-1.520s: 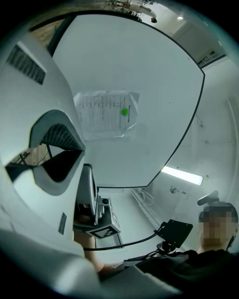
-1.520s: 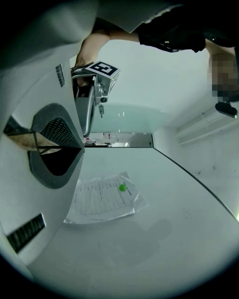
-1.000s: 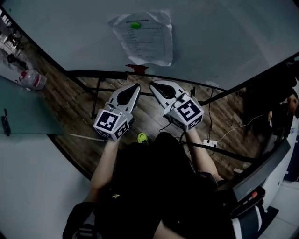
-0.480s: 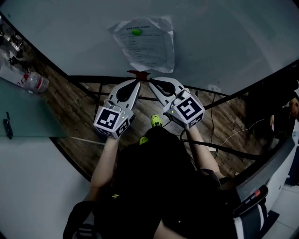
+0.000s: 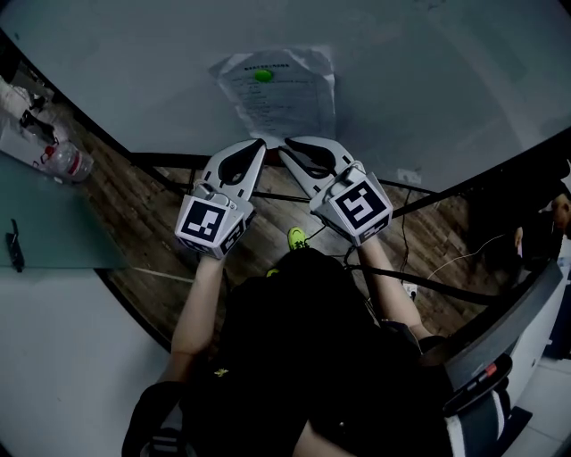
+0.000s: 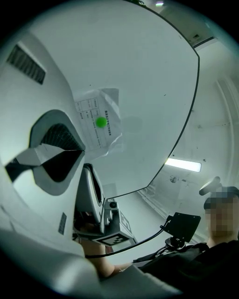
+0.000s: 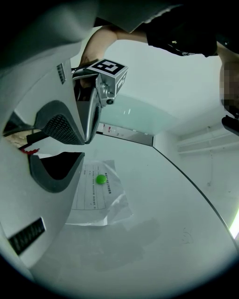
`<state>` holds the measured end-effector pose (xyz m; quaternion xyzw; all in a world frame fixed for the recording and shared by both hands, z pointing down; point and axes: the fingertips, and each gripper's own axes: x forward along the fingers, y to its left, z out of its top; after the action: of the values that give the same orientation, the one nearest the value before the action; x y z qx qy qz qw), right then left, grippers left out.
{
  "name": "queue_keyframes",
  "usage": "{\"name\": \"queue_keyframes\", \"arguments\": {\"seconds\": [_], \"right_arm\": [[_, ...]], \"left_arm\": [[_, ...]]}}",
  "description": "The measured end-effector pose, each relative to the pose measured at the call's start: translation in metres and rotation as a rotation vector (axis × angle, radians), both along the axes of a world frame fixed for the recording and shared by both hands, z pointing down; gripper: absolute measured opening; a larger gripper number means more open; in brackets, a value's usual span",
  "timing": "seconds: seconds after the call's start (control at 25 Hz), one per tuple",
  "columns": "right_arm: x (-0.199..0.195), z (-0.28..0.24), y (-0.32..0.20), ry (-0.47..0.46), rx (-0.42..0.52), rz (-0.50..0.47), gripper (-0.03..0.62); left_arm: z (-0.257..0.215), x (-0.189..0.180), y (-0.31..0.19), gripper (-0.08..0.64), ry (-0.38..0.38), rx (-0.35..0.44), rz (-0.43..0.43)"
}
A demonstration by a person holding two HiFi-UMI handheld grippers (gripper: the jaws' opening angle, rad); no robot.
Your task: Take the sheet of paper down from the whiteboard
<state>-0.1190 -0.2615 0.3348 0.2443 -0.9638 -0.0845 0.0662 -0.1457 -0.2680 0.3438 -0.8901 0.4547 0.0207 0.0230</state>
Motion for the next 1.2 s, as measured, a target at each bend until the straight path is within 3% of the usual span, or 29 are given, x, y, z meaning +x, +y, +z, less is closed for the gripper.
{"name": "queue_keyframes", "arguments": {"seconds": [0.68,1.2], "right_arm": [[0.002,-0.030,-0.023,0.029,0.080,0.067,0.112],[0.016,-0.051,-0.045,0.106,0.164,0.160,0.187]], "left_arm": [[-0.019,0.005,-0.027,0.149,-0.138,0.061,-0.038],[-0.034,-0.001,-0.058,0.213,-0.230,0.107,-0.134]]}}
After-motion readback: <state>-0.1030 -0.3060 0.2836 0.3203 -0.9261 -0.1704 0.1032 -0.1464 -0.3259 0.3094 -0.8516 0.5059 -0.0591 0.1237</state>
